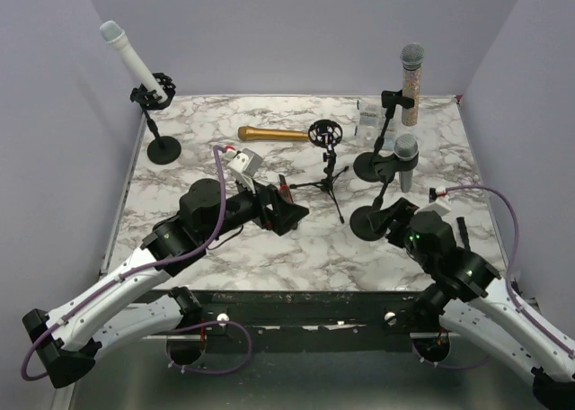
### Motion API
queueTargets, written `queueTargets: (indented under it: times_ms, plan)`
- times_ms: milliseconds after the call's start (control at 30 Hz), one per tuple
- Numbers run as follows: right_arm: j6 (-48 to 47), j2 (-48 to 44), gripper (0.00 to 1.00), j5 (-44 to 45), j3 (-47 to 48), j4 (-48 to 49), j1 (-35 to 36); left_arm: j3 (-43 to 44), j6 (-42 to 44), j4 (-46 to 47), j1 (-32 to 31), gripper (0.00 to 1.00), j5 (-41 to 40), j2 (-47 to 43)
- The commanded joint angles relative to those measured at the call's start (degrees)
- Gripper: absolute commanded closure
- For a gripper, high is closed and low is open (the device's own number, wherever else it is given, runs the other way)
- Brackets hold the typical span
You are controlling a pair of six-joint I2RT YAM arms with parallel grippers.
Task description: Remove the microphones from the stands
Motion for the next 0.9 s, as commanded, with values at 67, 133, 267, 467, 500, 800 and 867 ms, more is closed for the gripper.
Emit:
queueTargets:
  times_ms: [67, 133, 267, 467, 500, 800, 867]
  plan:
    - [0.2, -8.65, 0.3, -8.62, 9.75, -14.35, 0.25, 3.29, 1.67, 5.67, 0.27, 0.01, 3.26, 3.5]
    - [-3.75, -7.99, 0.29, -10.37, 13.8, -15.36, 0.23, 2.94, 1.88, 8.99, 0.27, 0.01, 4.69, 4.37]
    - [-13.91, -3.29, 0.29, -12.35, 22.58, -16.65, 0.21, 1.74, 1.74, 15.65, 0.28, 0.01, 6.3, 6.24]
    - [-27.41, 0.59, 0.21, -10.8, 32.24, -14.82, 0.23, -1.08, 2.38, 26.18, 0.07, 0.01, 11.66, 9.45]
    - [-29.23, 1.59, 0.19, -11.05, 33.48, -14.4, 0.22, -1.62, 3.14, 28.5, -0.21, 0.01, 13.47, 10.07]
    - [-39.54, 13.02, 0.15, 1.35, 46.37, -16.91, 0.23, -0.21, 13.71, 39.98, -5.98, 0.01, 9.31, 18.28]
    - [-41.82, 14.81, 0.12, 1.66, 47.67, -16.2, 0.23, -0.08, 16.0, 43.3, -6.53, 0.01, 8.27, 20.32]
